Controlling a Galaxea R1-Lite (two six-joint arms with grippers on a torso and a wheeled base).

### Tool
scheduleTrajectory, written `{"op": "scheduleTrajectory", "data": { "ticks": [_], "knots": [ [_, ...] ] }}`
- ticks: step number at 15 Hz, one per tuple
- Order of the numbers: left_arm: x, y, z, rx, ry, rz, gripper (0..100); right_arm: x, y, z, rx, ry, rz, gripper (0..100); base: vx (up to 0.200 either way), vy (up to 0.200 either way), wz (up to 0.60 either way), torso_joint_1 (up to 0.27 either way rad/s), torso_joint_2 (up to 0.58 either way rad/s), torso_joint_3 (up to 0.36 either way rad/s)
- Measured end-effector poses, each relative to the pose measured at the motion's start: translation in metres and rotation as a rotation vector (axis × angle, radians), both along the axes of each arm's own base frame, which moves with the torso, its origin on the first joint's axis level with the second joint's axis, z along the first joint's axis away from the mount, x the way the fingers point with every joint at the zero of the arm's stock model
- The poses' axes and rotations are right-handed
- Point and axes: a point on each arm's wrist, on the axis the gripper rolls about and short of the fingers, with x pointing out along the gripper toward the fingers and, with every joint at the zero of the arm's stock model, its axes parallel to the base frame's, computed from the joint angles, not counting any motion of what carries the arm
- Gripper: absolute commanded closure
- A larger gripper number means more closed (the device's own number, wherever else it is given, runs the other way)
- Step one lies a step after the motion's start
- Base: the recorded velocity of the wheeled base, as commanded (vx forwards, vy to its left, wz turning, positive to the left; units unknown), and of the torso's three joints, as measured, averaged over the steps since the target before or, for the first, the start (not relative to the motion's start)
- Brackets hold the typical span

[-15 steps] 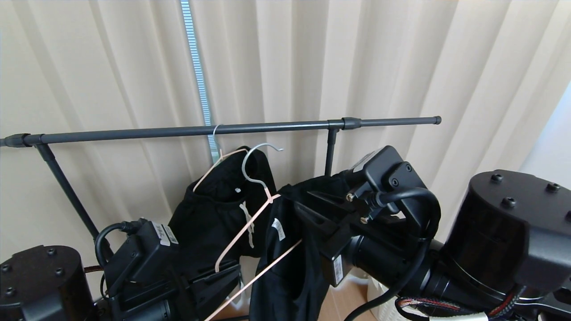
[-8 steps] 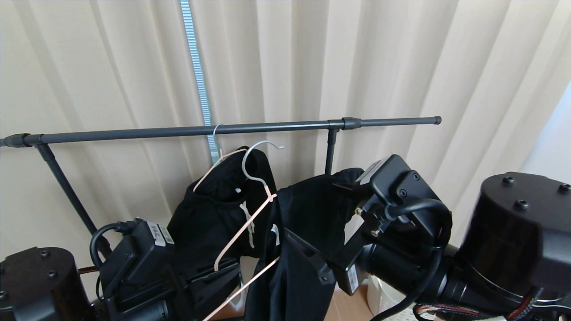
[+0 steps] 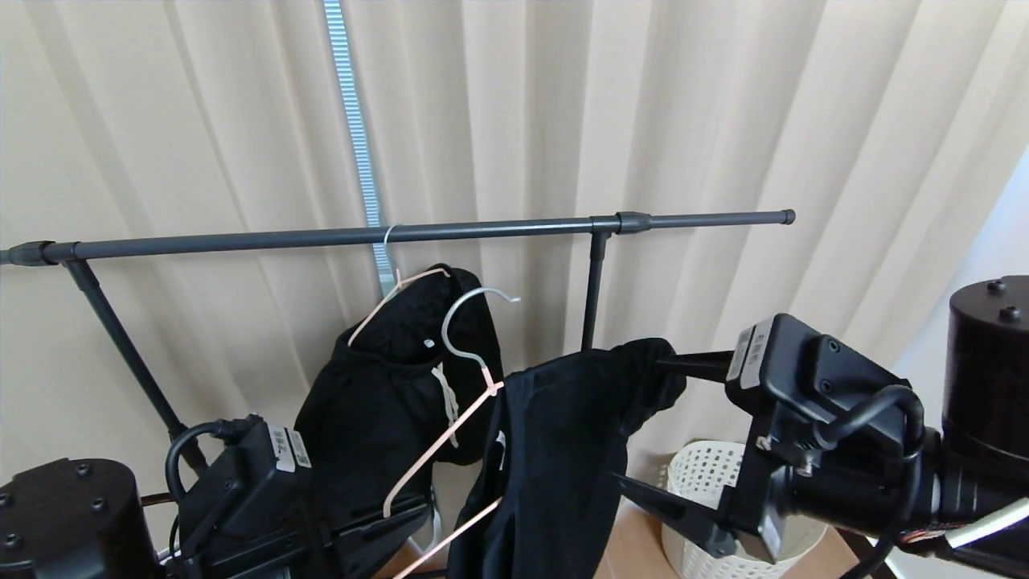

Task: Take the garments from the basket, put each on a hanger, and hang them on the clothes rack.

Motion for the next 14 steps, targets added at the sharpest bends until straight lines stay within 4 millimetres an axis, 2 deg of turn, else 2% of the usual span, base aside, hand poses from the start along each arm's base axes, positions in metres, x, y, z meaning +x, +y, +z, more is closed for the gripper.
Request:
{"op": "scheduleTrajectory", "data": {
  "ticks": [4,7,9,12,14],
  "knots": [
    [-0.006,0.005,-0.009,0.061,-0.010,-0.026,100,0.007,-0.030,0.041,-0.154,0.107,0.052,0,0.000,0.000,0.00,0.000,0.00,0.000],
    [-0.010,0.006,-0.012,0.068,0.001,-0.061,100,0.014,-0.040,0.067,-0.238,0.163,0.194,0,0.000,0.000,0.00,0.000,0.00,0.000],
    [-0.013,0.006,-0.014,0.074,0.004,-0.076,100,0.031,-0.037,0.068,-0.284,0.174,0.311,0,0.000,0.000,0.00,0.000,0.00,0.000],
    [-0.018,0.003,-0.014,0.077,0.000,-0.109,100,0.063,-0.031,0.053,-0.287,0.182,0.566,0,0.000,0.000,0.00,0.000,0.00,0.000],
    [-0.020,0.002,-0.014,0.080,-0.005,-0.124,100,0.079,-0.027,0.042,-0.275,0.227,0.595,0,0.000,0.000,0.00,0.000,0.00,0.000]
  ]
}}
